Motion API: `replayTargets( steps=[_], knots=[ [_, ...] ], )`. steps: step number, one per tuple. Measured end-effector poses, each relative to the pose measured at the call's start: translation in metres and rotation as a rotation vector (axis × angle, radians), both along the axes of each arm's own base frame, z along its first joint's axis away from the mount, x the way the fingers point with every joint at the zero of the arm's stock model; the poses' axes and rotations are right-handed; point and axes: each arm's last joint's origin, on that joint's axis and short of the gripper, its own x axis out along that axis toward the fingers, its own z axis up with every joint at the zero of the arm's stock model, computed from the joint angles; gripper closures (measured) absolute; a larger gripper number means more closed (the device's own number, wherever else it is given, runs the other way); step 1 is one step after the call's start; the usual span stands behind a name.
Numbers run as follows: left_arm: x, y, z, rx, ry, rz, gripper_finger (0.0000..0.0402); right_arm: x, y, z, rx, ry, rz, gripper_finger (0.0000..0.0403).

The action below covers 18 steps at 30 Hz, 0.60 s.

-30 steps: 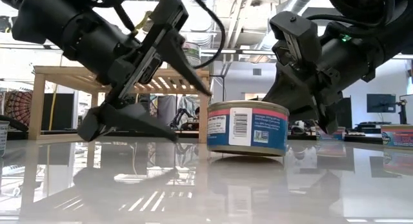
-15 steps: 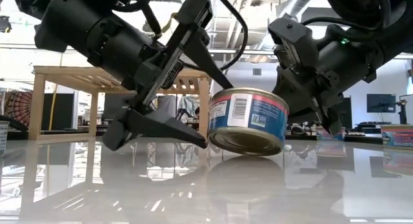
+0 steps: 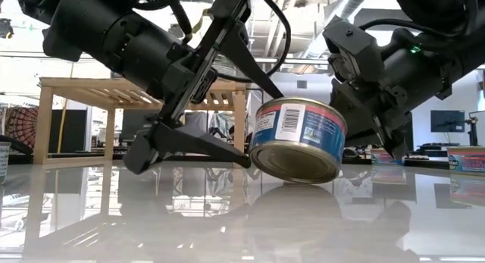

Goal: Stack canned seafood by type on shelf
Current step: Put the blue tuna can on the shelf

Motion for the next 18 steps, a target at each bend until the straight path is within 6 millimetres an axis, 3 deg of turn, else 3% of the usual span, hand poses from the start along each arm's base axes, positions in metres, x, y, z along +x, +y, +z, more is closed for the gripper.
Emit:
replayTargets(
  steps=[9,18],
  knots=[
    [0.002,-0.002,0.005,-0.206,-0.039,0.0,0.0111,-0.003,0.011,0.005,-0.144,-0.041,-0.034,0.0381],
    [0.0,-0.011,0.004,-0.182,0.023,0.001,0.0111,-0.007,0.011,0.003,-0.14,-0.003,-0.095,0.0381]
  ],
)
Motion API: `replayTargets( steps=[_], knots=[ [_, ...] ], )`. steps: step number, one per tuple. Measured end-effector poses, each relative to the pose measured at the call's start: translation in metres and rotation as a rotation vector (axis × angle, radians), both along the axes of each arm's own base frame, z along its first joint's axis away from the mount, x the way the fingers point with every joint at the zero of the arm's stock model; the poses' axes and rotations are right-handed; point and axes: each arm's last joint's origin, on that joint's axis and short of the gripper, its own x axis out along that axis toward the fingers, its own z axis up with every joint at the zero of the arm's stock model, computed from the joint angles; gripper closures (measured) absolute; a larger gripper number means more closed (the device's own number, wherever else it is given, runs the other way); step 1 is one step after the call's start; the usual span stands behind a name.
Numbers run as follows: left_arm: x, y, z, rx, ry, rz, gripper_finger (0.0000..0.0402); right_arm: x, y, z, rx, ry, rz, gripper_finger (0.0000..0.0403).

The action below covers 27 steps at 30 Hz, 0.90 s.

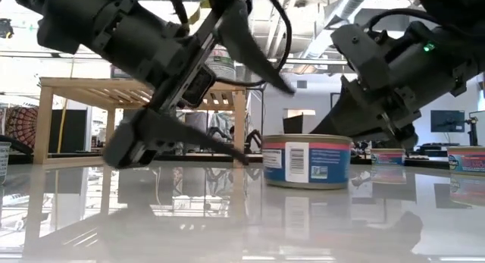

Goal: Stack canned seafood by type on shelf
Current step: Put the blue tuna can on the shelf

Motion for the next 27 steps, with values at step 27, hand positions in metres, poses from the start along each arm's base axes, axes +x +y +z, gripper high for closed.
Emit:
replayTargets(
  steps=[27],
  knots=[
    [0.0,0.004,0.001,0.652,-0.003,-0.129,0.0111,0.008,0.024,0.039,-0.237,0.195,0.023,0.0383]
  ],
)
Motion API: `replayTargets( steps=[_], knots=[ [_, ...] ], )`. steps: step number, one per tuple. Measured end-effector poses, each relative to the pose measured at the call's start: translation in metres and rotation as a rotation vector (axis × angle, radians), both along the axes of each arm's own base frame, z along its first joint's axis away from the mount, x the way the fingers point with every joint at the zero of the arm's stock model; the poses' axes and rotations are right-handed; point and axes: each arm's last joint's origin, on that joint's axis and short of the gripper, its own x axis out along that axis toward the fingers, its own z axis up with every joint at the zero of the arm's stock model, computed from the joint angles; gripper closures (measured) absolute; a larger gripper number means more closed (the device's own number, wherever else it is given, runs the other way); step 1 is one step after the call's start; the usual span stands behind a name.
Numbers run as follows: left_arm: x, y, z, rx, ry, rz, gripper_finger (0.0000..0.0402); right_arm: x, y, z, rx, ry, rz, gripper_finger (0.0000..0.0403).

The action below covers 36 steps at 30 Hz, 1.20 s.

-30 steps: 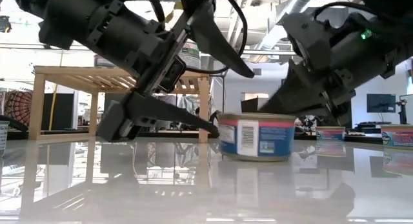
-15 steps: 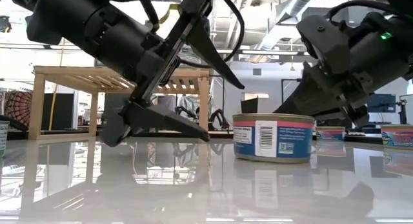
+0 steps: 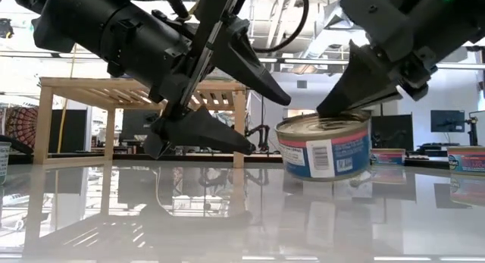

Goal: Stack canned seafood by type on shelf
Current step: Put the blue tuna can on the shelf

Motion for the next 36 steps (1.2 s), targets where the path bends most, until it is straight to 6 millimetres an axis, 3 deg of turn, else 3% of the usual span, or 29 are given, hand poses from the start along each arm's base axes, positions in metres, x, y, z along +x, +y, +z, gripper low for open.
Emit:
replayTargets(
  steps=[6,11,16,22,28,36],
  knots=[
    [0.0,0.0,0.0,0.05,0.009,-0.026,0.0111,-0.008,-0.011,-0.004,0.082,0.052,-0.138,0.0383],
    [0.0,0.0,-0.001,-0.004,0.008,0.0,0.0111,-0.017,-0.005,-0.009,0.143,0.001,-0.219,0.0383],
    [-0.001,0.0,-0.003,-0.197,0.011,0.072,0.0111,-0.017,0.003,-0.035,0.155,-0.102,-0.322,0.0383],
    [-0.005,-0.007,-0.005,-0.28,0.028,0.072,0.0111,-0.007,0.007,-0.062,0.152,-0.323,-0.421,0.0383],
    [-0.009,-0.006,-0.009,-0.231,0.059,0.128,0.0111,0.015,0.021,-0.052,0.127,-0.269,-0.361,0.0383],
    [-0.011,-0.005,-0.015,-0.217,0.09,0.162,0.0111,0.026,0.017,-0.046,0.133,-0.178,-0.33,0.0383]
  ],
)
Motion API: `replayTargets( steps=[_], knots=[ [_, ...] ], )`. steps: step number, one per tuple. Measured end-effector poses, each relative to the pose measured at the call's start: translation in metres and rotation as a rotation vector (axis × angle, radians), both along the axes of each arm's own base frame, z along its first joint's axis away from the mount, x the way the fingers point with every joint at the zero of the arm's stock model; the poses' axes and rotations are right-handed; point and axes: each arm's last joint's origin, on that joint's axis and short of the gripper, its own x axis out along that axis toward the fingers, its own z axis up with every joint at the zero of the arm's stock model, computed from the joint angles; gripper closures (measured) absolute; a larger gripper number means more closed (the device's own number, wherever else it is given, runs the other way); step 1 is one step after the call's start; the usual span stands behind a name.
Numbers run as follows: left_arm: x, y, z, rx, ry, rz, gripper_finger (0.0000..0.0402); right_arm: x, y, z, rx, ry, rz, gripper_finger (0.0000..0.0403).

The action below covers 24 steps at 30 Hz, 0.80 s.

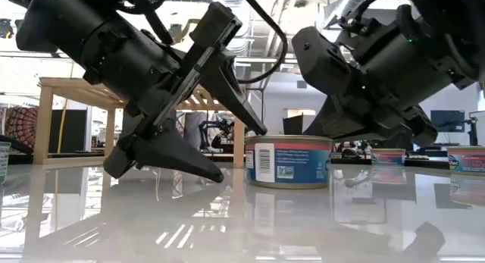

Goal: Stack canned seafood by type on shelf
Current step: Put the blue tuna can on the shelf

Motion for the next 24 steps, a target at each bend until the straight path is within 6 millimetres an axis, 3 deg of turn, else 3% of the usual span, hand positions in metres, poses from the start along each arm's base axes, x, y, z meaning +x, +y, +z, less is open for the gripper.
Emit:
replayTargets(
  steps=[8,17,24],
  knots=[
    [0.015,-0.019,-0.017,0.275,-0.04,-0.228,0.0111,-0.001,-0.003,0.0,0.026,0.041,-0.006,0.0383],
    [0.022,-0.026,-0.018,0.548,0.011,-0.48,0.0111,-0.003,-0.005,0.0,0.045,0.099,-0.002,0.0383],
    [0.021,-0.025,-0.019,0.598,0.047,-0.512,0.0111,-0.008,-0.005,-0.005,0.116,0.183,0.007,0.0383]
  ],
)
